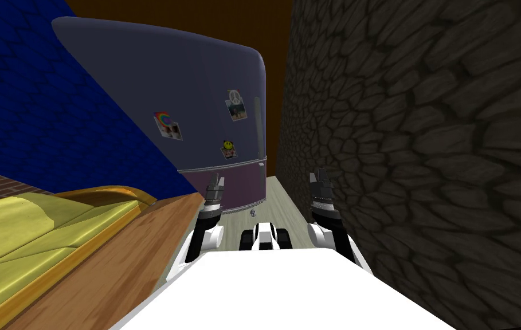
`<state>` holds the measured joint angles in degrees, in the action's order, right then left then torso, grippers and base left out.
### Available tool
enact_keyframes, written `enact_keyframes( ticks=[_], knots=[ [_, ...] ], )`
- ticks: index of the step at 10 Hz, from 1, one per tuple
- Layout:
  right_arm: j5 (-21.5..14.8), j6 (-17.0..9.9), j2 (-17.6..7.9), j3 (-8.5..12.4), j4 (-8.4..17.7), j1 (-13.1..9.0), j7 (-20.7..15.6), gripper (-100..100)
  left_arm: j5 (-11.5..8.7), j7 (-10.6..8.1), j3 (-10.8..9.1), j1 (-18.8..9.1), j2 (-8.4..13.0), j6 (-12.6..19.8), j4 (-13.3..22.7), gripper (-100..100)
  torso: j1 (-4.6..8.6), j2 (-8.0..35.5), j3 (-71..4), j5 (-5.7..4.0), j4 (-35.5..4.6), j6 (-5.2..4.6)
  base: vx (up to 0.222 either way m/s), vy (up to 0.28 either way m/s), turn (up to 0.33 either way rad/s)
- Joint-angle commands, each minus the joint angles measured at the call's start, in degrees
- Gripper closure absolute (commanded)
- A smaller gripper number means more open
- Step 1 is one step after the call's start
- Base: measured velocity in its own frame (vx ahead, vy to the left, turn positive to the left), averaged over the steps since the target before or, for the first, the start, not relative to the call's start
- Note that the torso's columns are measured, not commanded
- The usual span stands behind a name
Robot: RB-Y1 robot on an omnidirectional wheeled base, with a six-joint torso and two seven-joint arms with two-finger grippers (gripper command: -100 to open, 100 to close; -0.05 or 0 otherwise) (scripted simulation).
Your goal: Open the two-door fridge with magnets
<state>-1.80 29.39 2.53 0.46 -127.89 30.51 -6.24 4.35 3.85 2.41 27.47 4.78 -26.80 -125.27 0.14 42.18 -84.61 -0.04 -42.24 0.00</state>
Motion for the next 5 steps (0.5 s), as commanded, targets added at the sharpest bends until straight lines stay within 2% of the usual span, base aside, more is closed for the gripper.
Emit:
enact_keyframes(
  ticks=[1,5],
  knots=[
    [0.0,0.0,0.0,0.0,0.0,0.0,0.0,0,-0.5,0.57,-0.97,-1.1,3.0,-2.1,3.2,-100,0.07,-0.1,-0.1,-0.01,0.0,0.00,0.130,-0.148,0.085],
    [0.0,0.0,0.0,0.0,0.0,0.0,0.0,0,-1.1,1.33,-2.19,-2.6,3.5,-4.6,7.4,-100,-0.19,0.0,0.0,0.05,0.0,0.01,0.160,-0.149,0.053]
  ],
)
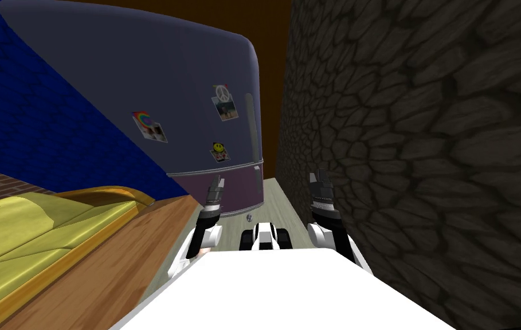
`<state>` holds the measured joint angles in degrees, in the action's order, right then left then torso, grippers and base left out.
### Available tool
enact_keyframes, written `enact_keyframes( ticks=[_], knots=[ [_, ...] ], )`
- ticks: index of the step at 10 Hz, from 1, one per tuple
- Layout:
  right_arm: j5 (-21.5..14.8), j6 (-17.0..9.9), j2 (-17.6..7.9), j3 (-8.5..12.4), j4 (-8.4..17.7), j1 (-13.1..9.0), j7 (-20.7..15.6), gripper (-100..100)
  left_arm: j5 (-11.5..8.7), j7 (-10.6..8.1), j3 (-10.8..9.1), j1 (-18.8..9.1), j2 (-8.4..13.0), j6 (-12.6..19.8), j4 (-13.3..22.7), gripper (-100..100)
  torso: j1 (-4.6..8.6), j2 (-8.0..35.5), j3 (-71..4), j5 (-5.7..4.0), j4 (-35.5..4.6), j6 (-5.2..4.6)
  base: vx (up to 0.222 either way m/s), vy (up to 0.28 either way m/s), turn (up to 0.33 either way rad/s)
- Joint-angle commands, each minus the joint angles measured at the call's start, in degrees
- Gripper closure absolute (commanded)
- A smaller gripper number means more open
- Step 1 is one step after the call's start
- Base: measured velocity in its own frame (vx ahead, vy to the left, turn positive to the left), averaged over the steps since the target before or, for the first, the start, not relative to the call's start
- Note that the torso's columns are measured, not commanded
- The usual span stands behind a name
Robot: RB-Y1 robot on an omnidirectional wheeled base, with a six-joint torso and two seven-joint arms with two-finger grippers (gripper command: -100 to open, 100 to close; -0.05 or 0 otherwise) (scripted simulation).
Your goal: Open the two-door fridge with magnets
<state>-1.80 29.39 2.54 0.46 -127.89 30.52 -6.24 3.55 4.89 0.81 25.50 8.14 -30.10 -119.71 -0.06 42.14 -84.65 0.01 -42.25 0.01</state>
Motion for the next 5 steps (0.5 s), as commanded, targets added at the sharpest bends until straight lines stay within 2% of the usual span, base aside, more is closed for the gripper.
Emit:
enact_keyframes(
  ticks=[1,3,5],
  knots=[
    [0.0,0.0,0.0,0.0,0.0,0.0,0.0,0,-0.4,0.44,-0.83,-0.9,0.2,-1.8,2.7,-100,0.03,0.2,0.1,0.00,0.0,-0.01,0.098,-0.140,0.033],
    [0.0,0.0,0.0,0.0,0.0,0.0,0.0,0,-0.8,0.85,-1.48,-1.7,0.1,-3.2,5.0,-100,0.09,0.3,0.2,-0.02,-0.1,-0.01,0.107,-0.157,0.054],
    [0.0,0.0,0.0,0.0,0.0,0.0,0.0,0,-1.1,1.33,-2.25,-2.6,-0.4,-4.8,7.7,-100,0.11,0.0,0.0,-0.02,0.0,-0.01,0.155,-0.182,0.059]
  ],
)
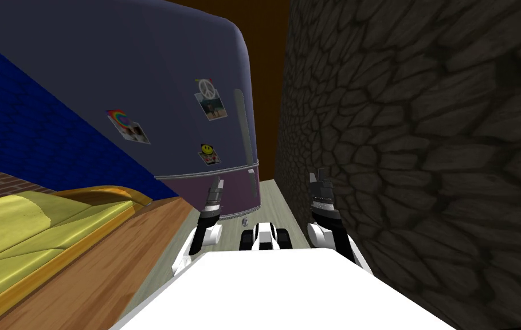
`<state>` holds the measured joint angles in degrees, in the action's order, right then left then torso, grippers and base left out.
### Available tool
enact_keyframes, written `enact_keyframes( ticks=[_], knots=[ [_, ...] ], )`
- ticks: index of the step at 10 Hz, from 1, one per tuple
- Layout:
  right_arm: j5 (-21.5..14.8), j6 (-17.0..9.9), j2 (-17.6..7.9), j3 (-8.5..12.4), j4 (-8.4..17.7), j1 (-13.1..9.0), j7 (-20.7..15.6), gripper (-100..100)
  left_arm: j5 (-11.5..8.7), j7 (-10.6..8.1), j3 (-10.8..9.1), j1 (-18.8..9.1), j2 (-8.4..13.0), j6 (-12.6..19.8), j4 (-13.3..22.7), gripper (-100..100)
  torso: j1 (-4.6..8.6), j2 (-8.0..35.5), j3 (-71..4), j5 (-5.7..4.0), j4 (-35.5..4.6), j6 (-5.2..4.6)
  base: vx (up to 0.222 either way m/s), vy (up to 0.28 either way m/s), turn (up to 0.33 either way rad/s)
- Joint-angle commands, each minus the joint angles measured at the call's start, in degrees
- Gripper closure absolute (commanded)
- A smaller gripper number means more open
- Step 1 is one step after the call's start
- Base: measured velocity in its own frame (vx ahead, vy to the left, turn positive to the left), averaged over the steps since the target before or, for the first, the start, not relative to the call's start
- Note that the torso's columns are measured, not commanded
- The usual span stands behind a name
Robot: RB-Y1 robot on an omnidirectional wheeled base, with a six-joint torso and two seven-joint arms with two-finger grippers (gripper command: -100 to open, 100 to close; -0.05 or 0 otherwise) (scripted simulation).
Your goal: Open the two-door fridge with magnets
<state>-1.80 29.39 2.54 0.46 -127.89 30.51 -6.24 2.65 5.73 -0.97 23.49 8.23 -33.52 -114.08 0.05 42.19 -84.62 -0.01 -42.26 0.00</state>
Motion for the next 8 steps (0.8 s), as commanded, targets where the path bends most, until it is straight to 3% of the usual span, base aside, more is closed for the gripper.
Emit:
enact_keyframes(
  ticks=[1,8],
  knots=[
    [0.0,0.0,0.0,0.0,0.0,0.0,0.0,0,-0.4,0.71,-0.85,-1.1,-0.7,-2.1,3.3,-100,0.04,-0.1,-0.1,-0.02,0.0,0.00,0.169,-0.191,0.067],
    [0.0,0.0,0.0,0.0,0.0,0.0,0.0,0,-1.6,2.16,-3.19,-3.9,-0.7,-7.0,11.6,-100,-0.02,0.0,0.0,0.00,0.0,-0.01,0.137,-0.166,0.054]
  ],
)
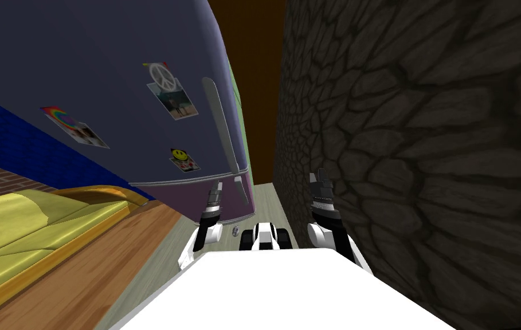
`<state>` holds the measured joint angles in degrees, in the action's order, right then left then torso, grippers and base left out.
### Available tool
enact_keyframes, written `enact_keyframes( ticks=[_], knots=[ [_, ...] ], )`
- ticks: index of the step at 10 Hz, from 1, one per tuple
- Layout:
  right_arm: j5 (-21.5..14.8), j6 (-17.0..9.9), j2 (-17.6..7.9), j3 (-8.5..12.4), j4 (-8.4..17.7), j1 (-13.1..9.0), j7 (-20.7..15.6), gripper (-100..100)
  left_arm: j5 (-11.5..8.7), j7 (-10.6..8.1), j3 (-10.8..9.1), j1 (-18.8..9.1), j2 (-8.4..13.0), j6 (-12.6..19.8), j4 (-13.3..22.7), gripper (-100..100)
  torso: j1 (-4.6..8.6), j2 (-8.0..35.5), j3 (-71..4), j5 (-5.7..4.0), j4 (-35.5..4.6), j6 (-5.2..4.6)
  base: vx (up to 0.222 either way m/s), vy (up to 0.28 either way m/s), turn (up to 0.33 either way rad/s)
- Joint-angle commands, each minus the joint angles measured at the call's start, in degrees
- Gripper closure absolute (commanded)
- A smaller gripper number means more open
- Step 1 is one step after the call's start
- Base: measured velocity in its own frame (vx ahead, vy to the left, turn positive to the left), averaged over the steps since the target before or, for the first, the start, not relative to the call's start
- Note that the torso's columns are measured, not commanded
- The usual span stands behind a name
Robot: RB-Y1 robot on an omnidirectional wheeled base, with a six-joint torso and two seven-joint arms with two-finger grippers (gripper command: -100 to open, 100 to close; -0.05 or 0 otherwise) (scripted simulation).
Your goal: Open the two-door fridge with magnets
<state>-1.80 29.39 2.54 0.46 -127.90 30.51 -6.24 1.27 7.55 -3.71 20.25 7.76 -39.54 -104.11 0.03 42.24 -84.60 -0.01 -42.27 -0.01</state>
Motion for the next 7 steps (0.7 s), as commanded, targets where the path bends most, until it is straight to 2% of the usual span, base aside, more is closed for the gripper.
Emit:
enact_keyframes(
  ticks=[1,4,6,7],
  knots=[
    [0.0,0.0,0.0,0.0,0.0,0.0,0.0,0,-0.5,0.66,-0.96,-1.3,-0.6,-2.0,3.5,-100,-0.01,0.1,0.1,0.01,0.0,0.00,0.121,-0.180,0.056],
    [0.0,0.0,0.0,0.0,0.0,0.0,0.0,0,-0.9,1.19,-1.81,-2.4,-2.6,-3.8,6.6,-100,-0.07,0.0,0.0,0.03,0.0,0.01,0.120,-0.164,0.055],
    [0.0,0.0,0.0,0.0,0.0,0.0,0.0,0,-1.1,1.43,-2.21,-2.9,-4.9,-4.6,8.0,-100,0.01,0.0,0.0,0.09,0.1,-0.23,0.096,-0.099,0.060],
    [0.0,0.0,0.0,-0.2,0.1,0.2,0.0,0,-1.2,1.40,-2.54,-2.8,-4.1,-4.4,7.3,-100,0.39,-0.2,-0.2,0.12,0.1,-0.28,0.011,-0.012,0.015]
  ],
)
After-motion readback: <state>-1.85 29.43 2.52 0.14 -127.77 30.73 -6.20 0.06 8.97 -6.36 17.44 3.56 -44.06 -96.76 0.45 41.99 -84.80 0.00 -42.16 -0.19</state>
